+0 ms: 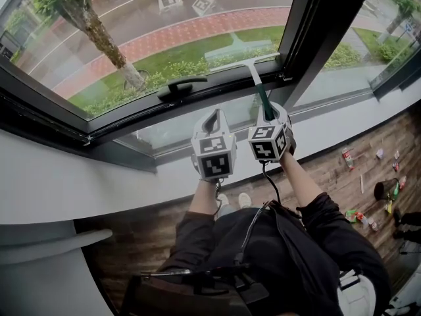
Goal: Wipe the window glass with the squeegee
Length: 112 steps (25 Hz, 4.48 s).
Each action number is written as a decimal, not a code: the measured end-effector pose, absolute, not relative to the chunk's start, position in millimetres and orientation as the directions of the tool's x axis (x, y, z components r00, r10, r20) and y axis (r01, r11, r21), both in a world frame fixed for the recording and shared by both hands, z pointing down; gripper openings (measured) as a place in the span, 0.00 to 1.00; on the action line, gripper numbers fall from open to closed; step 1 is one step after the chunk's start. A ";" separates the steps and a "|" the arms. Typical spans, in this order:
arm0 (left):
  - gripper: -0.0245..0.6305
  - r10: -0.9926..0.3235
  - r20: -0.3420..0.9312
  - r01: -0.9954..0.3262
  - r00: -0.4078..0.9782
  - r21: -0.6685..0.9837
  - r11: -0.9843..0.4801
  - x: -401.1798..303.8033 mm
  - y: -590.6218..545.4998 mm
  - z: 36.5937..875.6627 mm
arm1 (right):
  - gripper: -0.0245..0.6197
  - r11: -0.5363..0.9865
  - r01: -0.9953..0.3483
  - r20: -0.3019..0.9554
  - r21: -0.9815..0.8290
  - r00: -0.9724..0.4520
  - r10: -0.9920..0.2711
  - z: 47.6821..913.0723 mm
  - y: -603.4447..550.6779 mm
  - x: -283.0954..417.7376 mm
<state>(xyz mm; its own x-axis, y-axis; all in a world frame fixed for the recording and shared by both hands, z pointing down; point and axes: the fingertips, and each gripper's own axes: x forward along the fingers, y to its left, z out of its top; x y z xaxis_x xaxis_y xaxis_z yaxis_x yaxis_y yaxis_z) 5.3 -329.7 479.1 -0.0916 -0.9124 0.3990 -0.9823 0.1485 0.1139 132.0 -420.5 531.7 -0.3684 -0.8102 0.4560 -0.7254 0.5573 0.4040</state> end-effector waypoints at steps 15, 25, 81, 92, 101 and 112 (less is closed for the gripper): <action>0.04 -0.897 0.433 -0.978 -0.089 0.134 0.162 11.2 -321.1 492.0 | 0.13 0.578 -0.715 0.494 0.392 -0.366 -0.789 547.4 -417.8 134.2; 0.04 -0.929 0.326 -0.966 -0.174 0.129 0.226 -4.8 -310.5 449.7 | 0.13 0.578 -0.747 0.360 0.328 -0.467 -0.807 476.7 -404.3 125.3; 0.04 -0.979 -0.154 -0.991 -0.135 0.018 0.133 -157.3 -284.1 144.3 | 0.13 0.306 -0.903 -0.402 0.300 -0.411 -0.818 27.5 -392.5 -44.9; 0.04 -0.987 -0.107 -0.992 -0.123 0.020 0.122 -154.7 -282.8 173.3 | 0.13 0.308 -0.902 -0.386 0.303 -0.411 -0.826 57.3 -384.3 -40.9; 0.04 -0.988 -0.097 -0.992 -0.124 0.021 0.123 -155.2 -290.1 184.3 | 0.13 0.314 -0.901 -0.370 0.301 -0.413 -0.832 73.8 -387.8 -41.1; 0.04 -0.990 -0.075 -0.993 -0.119 0.033 0.117 -153.5 -291.1 199.1 | 0.13 0.327 -0.897 -0.337 0.296 -0.418 -0.843 105.3 -385.1 -38.7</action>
